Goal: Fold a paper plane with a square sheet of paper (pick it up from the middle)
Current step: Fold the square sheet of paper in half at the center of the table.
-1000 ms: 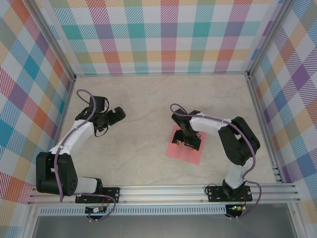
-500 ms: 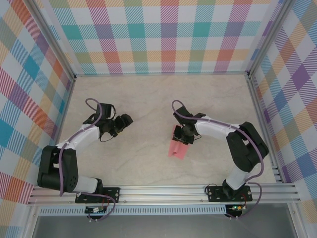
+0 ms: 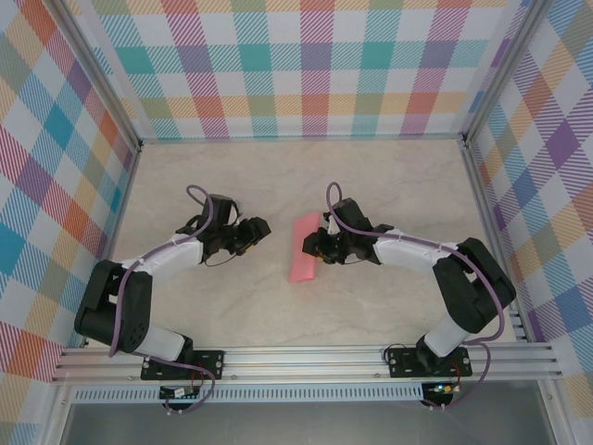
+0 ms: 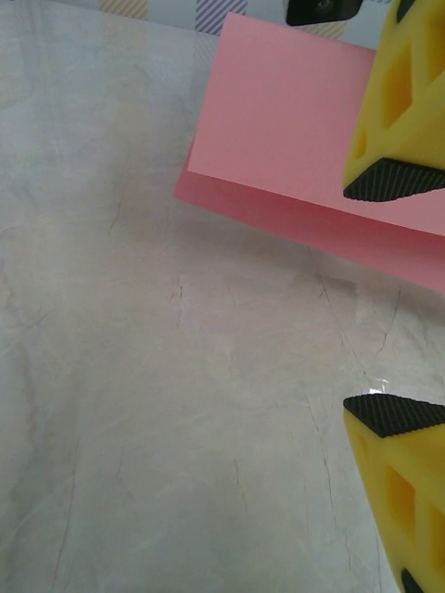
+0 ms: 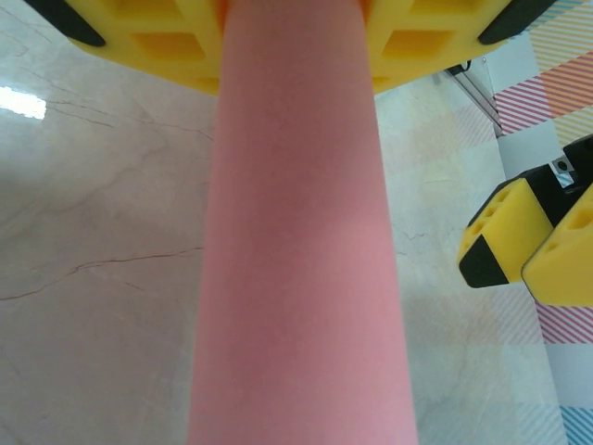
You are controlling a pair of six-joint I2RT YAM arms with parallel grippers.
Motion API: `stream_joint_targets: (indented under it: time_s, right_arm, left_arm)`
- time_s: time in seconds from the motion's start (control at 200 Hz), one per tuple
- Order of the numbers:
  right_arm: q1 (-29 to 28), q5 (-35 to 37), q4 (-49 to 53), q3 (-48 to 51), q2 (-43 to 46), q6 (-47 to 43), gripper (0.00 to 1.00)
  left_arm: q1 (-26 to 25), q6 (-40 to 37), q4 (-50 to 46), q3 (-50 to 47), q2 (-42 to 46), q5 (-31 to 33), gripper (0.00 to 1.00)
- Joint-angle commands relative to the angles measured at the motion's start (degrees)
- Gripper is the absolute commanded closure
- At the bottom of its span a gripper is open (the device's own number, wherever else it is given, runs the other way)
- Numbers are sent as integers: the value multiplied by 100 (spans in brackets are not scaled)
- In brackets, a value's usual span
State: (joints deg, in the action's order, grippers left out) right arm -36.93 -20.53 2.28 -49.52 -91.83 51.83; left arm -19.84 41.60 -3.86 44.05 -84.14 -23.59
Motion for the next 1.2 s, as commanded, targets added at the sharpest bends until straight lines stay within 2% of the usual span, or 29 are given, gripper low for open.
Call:
stream_joint_targets:
  time_s: [0.0, 0.15, 0.305, 0.485, 0.82, 0.985, 1.195]
  right_arm:
    - [106, 114, 86, 125, -192, -76, 69]
    - [107, 473, 480, 139, -254, -251, 67]
    - [108, 912, 1099, -51, -383, -338, 65]
    - [107, 1347, 1499, -117, -357, -373, 52]
    - [80, 2055, 2449, -451, -151, -487, 36]
    - [79, 2170, 2507, -497, -241, -445, 38]
    - [80, 1737, 2083, -332, -516, -126, 42]
  left_arm:
    - [-230, 168, 384, 68, -249, -167, 43]
    - [-574, 314, 763, 167, -656, -372, 51]
    - [-854, 366, 942, 347, -1022, -476, 64]
    - [-1104, 447, 1150, 495, -1337, -677, 70]
    - [-1251, 488, 1142, 588, -1519, -589, 71]
    - [-1275, 489, 1150, 605, -1552, -567, 71]
    - [-1335, 512, 1082, 613, -1558, -409, 71]
